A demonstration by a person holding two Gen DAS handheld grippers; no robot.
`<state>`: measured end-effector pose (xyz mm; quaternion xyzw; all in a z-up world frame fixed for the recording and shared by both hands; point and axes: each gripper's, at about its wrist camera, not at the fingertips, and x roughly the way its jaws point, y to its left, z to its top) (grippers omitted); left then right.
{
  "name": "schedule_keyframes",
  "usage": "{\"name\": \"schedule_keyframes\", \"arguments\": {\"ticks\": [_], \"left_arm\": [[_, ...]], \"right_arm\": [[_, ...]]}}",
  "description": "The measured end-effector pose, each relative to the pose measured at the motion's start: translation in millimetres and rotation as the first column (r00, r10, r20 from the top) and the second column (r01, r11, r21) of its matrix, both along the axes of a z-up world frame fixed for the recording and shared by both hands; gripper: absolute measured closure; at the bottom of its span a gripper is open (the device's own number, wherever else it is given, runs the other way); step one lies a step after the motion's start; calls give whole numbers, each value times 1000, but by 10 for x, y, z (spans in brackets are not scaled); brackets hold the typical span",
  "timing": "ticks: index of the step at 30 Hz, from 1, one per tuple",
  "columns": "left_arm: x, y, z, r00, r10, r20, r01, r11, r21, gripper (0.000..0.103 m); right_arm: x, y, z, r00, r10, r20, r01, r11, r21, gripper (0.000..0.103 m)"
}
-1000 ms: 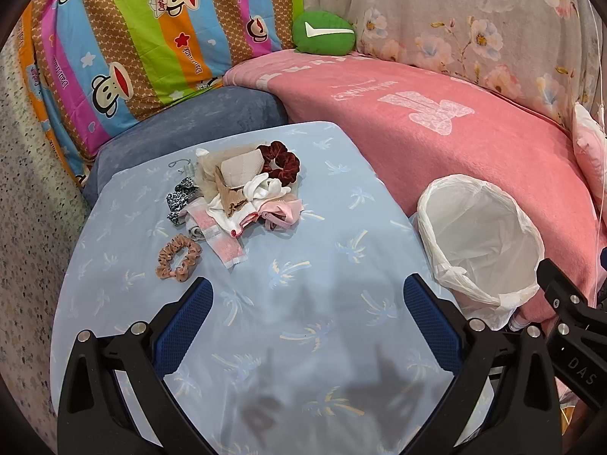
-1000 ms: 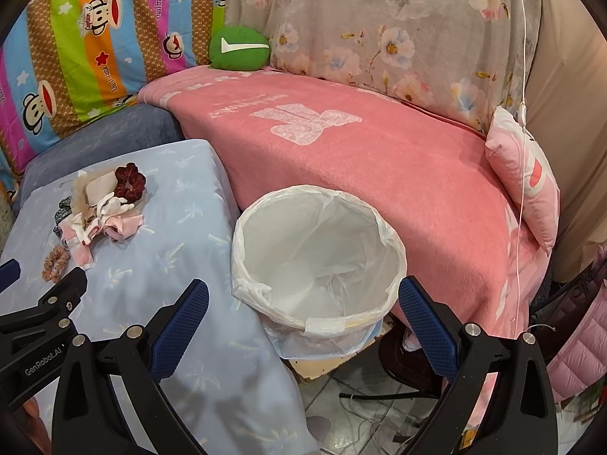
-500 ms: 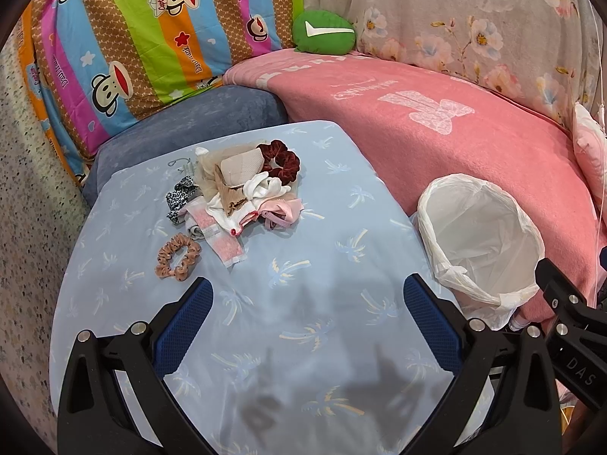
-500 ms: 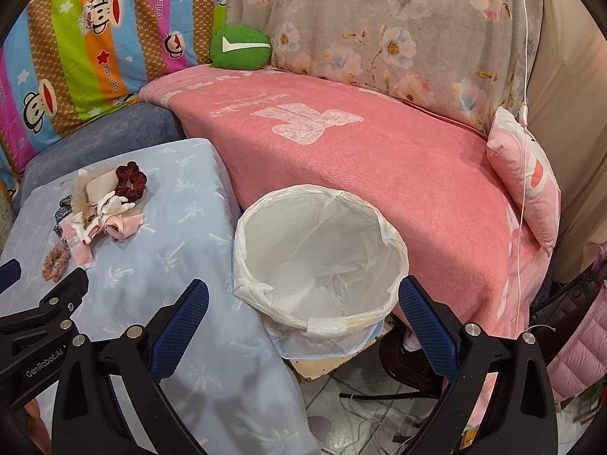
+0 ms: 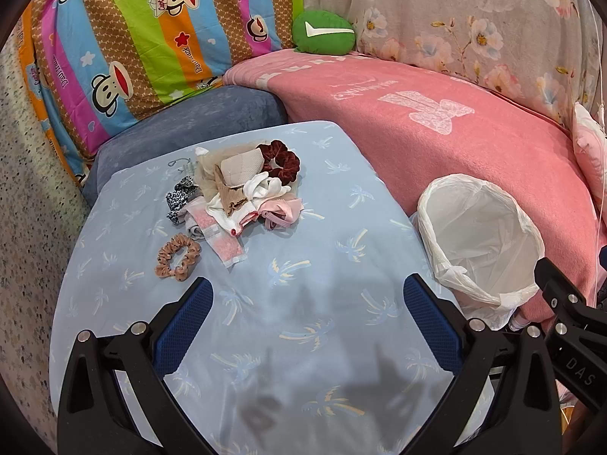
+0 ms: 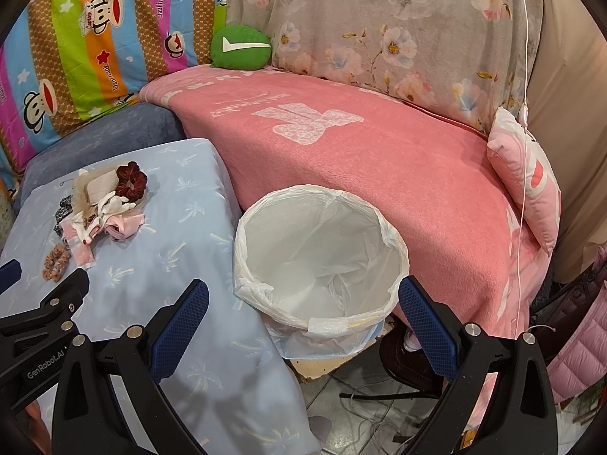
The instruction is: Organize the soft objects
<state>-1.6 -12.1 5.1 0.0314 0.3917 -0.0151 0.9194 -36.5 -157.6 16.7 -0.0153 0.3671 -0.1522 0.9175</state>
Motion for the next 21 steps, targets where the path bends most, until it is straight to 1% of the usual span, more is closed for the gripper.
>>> {"name": "schedule_keyframes", "arguments": {"ticks": [17, 21], "left_arm": [[-2, -9, -34, 1000, -5, 0, 5, 1000, 0, 7], [3, -25, -44, 1000, -16, -1, 16, 1000, -1, 7]], "right_arm": [[0, -4, 2, 1000, -1, 0, 1, 1000, 0, 6], [-11, 6, -3, 1000, -5, 11, 5, 1000, 6, 6]]}}
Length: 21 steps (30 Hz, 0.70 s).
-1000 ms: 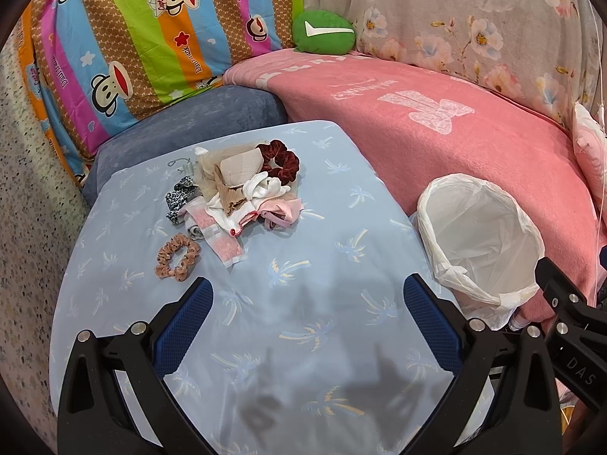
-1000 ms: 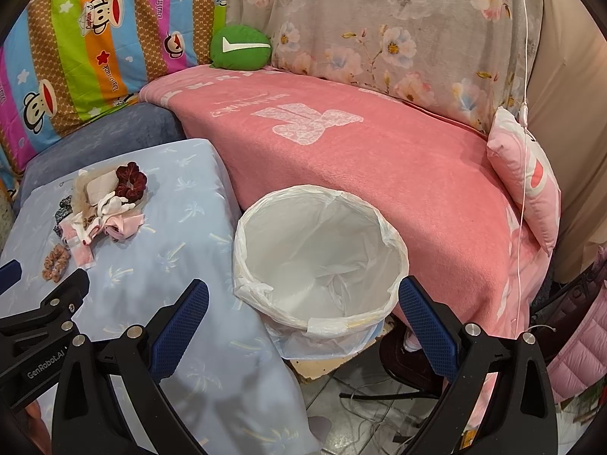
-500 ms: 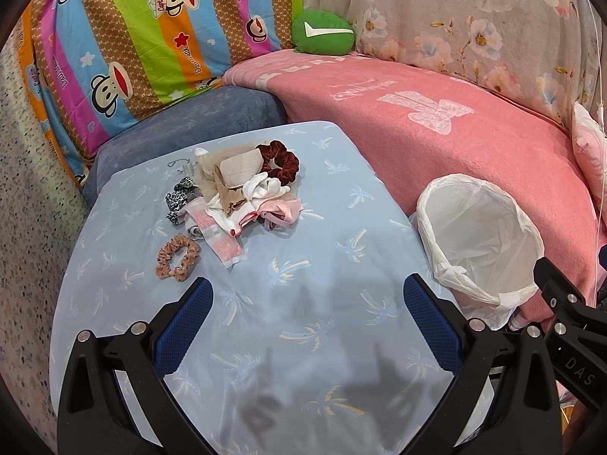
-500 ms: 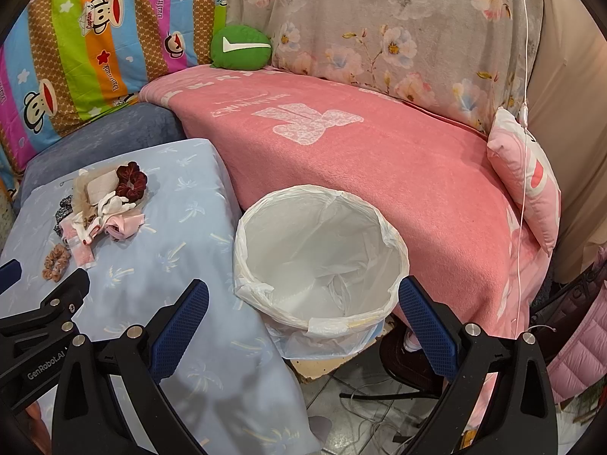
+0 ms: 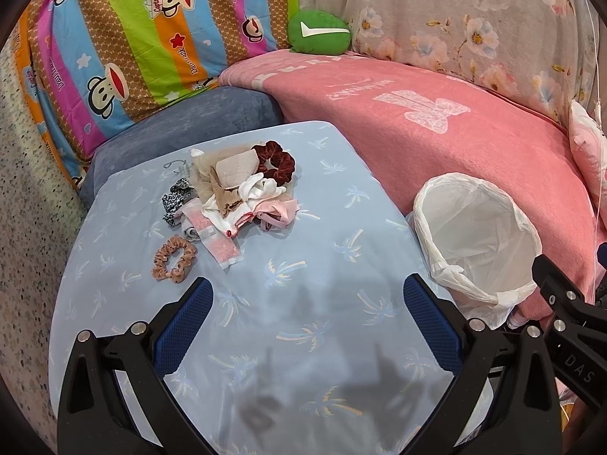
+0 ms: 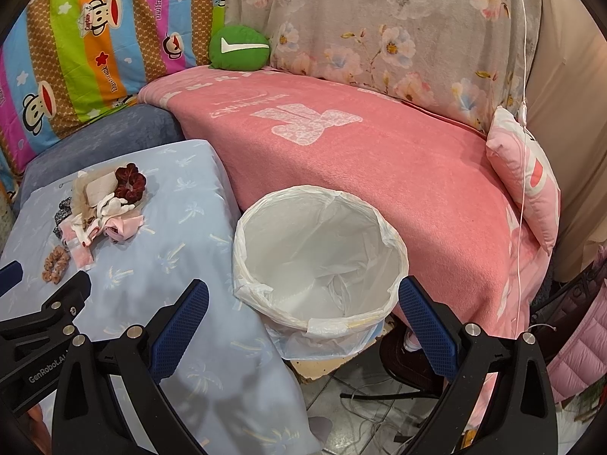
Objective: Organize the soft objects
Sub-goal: 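Grasp the tan scrunchie with the left gripper while the right gripper grasps the pink-white strip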
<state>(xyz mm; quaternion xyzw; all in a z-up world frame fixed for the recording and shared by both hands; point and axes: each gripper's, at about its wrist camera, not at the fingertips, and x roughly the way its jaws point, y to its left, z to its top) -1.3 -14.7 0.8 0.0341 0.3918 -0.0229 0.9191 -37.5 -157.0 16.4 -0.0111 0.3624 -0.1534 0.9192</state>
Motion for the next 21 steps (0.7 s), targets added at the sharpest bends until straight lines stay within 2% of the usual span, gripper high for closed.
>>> {"name": "schedule_keyframes", "arguments": {"ticks": [12, 21], "left_arm": [[97, 157, -43, 1000, -18, -13, 17, 1000, -25, 7], [340, 685, -240, 997, 61, -48, -64, 996, -64, 7]], "right_arm": [[72, 125, 24, 999, 14, 32, -15, 999, 30, 6], [395, 519, -134, 996, 87, 34, -89, 995, 48, 6]]}}
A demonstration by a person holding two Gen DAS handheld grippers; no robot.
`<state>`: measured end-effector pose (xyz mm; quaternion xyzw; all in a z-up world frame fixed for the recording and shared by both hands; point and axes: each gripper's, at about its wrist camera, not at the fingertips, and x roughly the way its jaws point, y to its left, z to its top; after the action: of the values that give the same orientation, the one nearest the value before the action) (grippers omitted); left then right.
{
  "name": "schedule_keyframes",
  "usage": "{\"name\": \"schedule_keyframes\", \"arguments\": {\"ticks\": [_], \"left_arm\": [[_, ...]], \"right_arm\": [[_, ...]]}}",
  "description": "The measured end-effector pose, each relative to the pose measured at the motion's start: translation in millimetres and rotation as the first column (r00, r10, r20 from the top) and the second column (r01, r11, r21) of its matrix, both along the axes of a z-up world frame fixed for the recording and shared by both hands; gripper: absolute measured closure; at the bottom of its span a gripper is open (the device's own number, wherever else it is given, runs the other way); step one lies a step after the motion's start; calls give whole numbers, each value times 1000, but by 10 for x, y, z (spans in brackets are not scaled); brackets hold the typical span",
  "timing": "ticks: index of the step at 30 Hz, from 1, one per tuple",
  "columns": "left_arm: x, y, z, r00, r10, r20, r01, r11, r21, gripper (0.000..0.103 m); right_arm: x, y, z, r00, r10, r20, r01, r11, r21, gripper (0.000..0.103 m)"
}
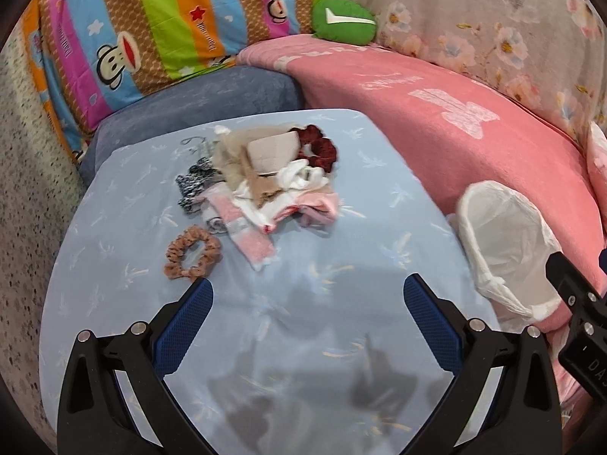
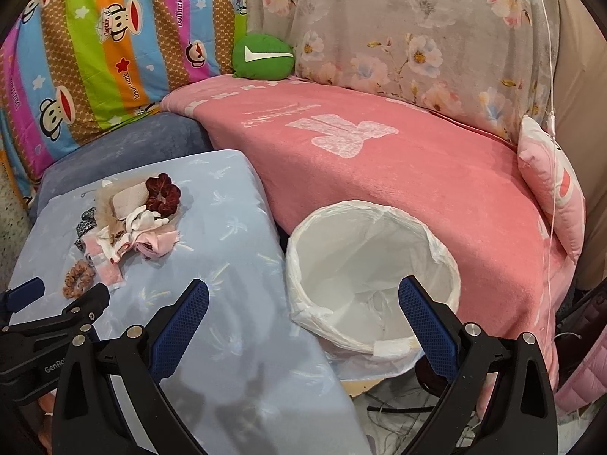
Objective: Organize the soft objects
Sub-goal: 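Grasp the tan scrunchie with the left gripper while the right gripper grasps the pink-white strip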
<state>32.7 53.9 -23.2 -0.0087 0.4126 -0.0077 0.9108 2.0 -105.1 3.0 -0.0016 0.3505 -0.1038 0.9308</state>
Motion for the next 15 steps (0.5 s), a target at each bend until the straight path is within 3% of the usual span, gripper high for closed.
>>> {"name": "schedule_keyframes", "arguments": {"ticks": [6, 15], "left_arm": [[197, 475, -169, 997, 75, 13, -76, 997, 26, 7], [586, 1228, -506, 982, 179, -58, -179, 984, 8, 7]], "right_arm": [[378, 381, -256, 995, 78, -57, -74, 995, 70, 6], [885, 986, -586, 976, 196, -96, -185, 976, 111, 6]]}}
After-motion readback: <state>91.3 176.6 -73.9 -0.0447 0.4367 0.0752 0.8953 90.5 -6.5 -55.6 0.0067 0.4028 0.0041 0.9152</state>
